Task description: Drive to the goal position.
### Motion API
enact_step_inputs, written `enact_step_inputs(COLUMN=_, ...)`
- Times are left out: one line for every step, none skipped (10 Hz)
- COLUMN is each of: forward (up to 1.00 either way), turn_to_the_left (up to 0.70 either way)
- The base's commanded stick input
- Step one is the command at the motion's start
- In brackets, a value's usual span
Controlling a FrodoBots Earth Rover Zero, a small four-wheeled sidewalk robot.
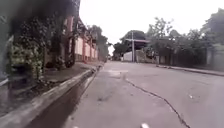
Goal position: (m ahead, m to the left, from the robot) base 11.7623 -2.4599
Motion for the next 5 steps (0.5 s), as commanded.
enact_step_inputs(forward=0.85, turn_to_the_left=0.00)
enact_step_inputs(forward=0.85, turn_to_the_left=0.00)
enact_step_inputs(forward=0.85, turn_to_the_left=0.00)
enact_step_inputs(forward=0.85, turn_to_the_left=0.00)
enact_step_inputs(forward=0.85, turn_to_the_left=0.00)
